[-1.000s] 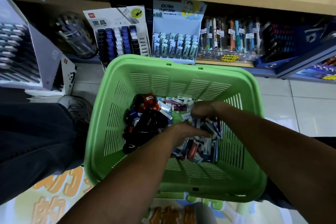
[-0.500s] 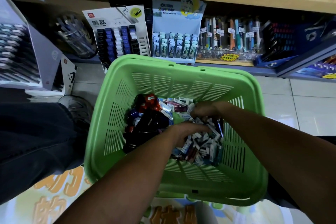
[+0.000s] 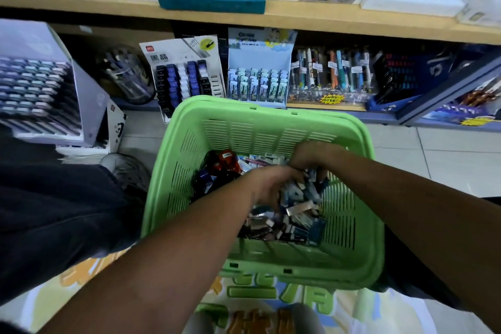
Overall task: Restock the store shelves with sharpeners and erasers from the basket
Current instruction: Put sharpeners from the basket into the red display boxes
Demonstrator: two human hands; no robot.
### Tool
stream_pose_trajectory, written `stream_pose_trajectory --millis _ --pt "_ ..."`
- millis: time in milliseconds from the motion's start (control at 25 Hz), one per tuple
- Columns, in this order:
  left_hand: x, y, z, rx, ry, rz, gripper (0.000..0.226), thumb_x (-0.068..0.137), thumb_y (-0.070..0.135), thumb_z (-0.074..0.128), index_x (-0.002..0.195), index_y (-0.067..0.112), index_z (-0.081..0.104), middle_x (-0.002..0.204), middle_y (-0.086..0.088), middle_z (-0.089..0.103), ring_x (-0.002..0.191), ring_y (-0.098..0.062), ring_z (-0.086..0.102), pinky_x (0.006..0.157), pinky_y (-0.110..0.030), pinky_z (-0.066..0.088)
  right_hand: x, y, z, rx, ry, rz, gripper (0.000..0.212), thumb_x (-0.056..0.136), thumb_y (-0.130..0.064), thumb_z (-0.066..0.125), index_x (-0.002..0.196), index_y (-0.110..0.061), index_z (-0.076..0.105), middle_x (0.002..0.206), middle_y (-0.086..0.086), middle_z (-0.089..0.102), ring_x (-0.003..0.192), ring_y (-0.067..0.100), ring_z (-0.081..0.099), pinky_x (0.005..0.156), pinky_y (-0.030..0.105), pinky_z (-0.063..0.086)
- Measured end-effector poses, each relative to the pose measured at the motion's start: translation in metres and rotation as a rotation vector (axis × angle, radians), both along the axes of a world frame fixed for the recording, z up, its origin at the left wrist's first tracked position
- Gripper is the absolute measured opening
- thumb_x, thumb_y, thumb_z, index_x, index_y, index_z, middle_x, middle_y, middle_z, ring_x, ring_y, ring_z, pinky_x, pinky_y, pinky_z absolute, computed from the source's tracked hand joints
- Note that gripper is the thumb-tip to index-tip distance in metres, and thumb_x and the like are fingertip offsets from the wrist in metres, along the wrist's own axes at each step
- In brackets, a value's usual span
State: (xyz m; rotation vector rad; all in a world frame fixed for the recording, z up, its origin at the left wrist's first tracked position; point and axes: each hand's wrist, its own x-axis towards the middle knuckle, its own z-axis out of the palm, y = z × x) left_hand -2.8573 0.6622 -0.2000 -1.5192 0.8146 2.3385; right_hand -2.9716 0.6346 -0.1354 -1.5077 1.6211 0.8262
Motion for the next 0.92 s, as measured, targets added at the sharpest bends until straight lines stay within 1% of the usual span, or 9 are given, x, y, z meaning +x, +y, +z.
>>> stream_pose_trajectory --millis 80,120,240,360,480,560,640,760,920 --pt "0.006 -0.005 0.021 -0.147 -0.059 -0.112 0.029 0.085 0.014 0.064 0.112 0.005 0.056 0.119 -0.019 0.058 0.106 -0.039 0.061 0.096 -0.051 0.048 0.006 0.003 0.013 -0.050 0.032 0.003 0.018 0.087 -0.011 0.064 0.071 -0.003 0.065 0.097 0.017 0.072 0.051 0.021 0.067 0.065 0.039 0.062" --pt "0.011 -0.009 0.026 -0.261 -0.125 -0.169 0.011 0.090 0.006 0.056 0.101 0.003 0.055 0.100 -0.018 0.056 0.085 -0.032 0.060 0.086 -0.045 0.049 0.010 0.005 0.014 -0.097 0.079 0.065 0.017 0.088 -0.012 0.064 0.074 -0.004 0.065 0.101 0.016 0.073 0.055 0.020 0.067 0.068 0.039 0.060" --pt "0.035 -0.018 0.041 -0.669 -0.274 -0.448 0.009 0.090 -0.003 0.054 0.088 0.003 0.060 0.077 -0.015 0.055 0.062 -0.025 0.053 0.067 -0.035 0.049 0.031 0.018 0.002 -0.370 0.185 0.365 0.024 0.093 -0.021 0.061 0.114 -0.012 0.066 0.124 0.007 0.067 0.105 0.026 0.068 0.080 0.038 0.052" --pt "0.065 -0.023 0.044 -1.040 -0.249 -0.820 0.012 0.087 0.008 0.062 0.086 -0.002 0.069 0.084 -0.021 0.069 0.082 -0.034 0.068 0.064 -0.031 0.047 0.044 0.036 -0.037 -0.332 -0.061 0.457 0.026 0.093 -0.023 0.061 0.118 -0.018 0.065 0.113 0.007 0.067 0.103 0.027 0.066 0.071 0.030 0.044" --pt "0.095 -0.018 0.033 -1.190 -0.184 -1.208 0.020 0.080 0.014 0.068 0.099 0.014 0.075 0.099 -0.009 0.072 0.096 -0.027 0.065 0.077 -0.029 0.048 0.048 0.055 -0.075 -0.145 -0.273 0.610 0.032 0.087 -0.026 0.069 0.118 -0.032 0.069 0.114 -0.001 0.069 0.101 0.024 0.065 0.082 0.032 0.053" --pt "0.109 -0.012 0.017 -1.260 -0.138 -1.397 0.030 0.077 0.027 0.074 0.107 0.025 0.072 0.113 0.000 0.066 0.112 -0.020 0.058 0.088 -0.034 0.043 0.050 0.064 -0.096 -0.179 -0.358 0.695 0.032 0.085 -0.036 0.069 0.117 -0.034 0.069 0.117 -0.004 0.068 0.105 0.023 0.063 0.086 0.039 0.056" --pt "0.119 -0.006 0.004 -1.290 -0.078 -1.543 0.045 0.073 0.041 0.076 0.117 0.031 0.068 0.128 0.004 0.057 0.130 -0.018 0.042 0.097 -0.041 0.036 0.051 0.072 -0.106 -0.234 -0.416 0.792 0.035 0.084 -0.045 0.068 0.118 -0.034 0.069 0.127 -0.003 0.061 0.116 0.024 0.055 0.091 0.038 0.051" --pt "0.124 0.003 -0.007 -1.280 -0.050 -1.693 0.062 0.076 0.044 0.076 0.135 0.040 0.056 0.150 0.003 0.041 0.148 -0.020 0.019 0.114 -0.053 0.022 0.050 0.076 -0.102 -0.243 -0.402 0.905 0.040 0.089 -0.048 0.063 0.127 -0.037 0.064 0.141 -0.002 0.046 0.128 0.025 0.038 0.098 0.040 0.041" --pt "0.120 0.004 -0.001 -1.262 -0.072 -1.725 0.063 0.080 0.034 0.077 0.137 0.042 0.054 0.155 0.003 0.037 0.150 -0.021 0.012 0.115 -0.057 0.018 0.035 0.072 -0.099 -0.173 -0.360 0.996 0.028 0.088 -0.043 0.065 0.113 -0.031 0.072 0.129 -0.002 0.055 0.122 0.023 0.048 0.097 0.040 0.043"
